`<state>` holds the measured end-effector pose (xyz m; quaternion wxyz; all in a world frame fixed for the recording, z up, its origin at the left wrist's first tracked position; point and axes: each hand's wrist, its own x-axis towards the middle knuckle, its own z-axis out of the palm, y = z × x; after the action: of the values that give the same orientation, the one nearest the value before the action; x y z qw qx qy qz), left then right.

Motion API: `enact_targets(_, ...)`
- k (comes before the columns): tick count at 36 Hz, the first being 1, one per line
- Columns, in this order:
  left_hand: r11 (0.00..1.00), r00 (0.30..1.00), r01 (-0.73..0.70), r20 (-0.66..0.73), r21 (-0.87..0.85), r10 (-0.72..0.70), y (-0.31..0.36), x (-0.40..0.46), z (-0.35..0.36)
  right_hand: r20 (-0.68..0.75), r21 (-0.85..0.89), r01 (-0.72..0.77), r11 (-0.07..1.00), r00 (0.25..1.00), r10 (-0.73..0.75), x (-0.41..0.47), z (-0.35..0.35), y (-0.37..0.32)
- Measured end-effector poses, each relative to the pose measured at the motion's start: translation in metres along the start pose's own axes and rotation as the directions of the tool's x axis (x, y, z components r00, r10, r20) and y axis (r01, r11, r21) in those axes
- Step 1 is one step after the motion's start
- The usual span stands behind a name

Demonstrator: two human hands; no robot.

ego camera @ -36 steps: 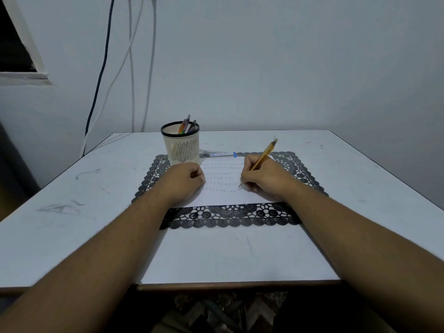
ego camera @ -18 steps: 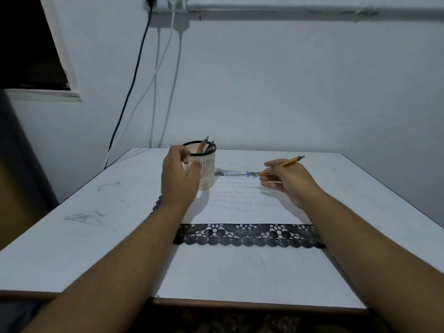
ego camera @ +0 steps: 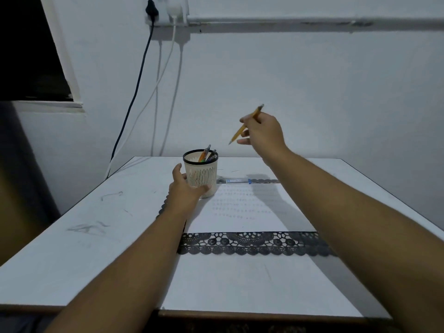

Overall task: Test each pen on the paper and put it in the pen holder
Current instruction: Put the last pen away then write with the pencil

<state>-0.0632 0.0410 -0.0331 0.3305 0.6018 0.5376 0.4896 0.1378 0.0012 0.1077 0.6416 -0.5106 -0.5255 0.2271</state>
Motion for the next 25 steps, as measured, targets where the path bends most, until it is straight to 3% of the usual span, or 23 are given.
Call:
enact_targets(7, 0.998, 1.0, -0.007, -0.026, 0.062, 0.009, -0.005, -0.001, 0.003, 0.014, -0.193, 0.274, 0.942, 0.961, -0.277, 0.002, 0.035, -0.007)
enact_targets(12, 0.998, 1.0, -0.002, -0.021, 0.057, 0.003, -0.004, -0.001, 0.004, 0.095, -0.372, 0.384, 0.845, 0.921, -0.377, 0.0, 0.052, -0.01)
enact_targets(17, 0.998, 1.0, -0.01, -0.028, 0.059, 0.011, -0.004, -0.003, 0.003, 0.165, -0.482, 0.443, 0.756, 0.893, -0.418, -0.001, 0.067, -0.004)
enact_targets(25, 0.999, 0.999, -0.005, -0.032, 0.035, 0.006, -0.003, -0.003, 0.003, 0.166, -0.54, 0.405, 0.738, 0.911, -0.379, 0.0, 0.078, 0.014)
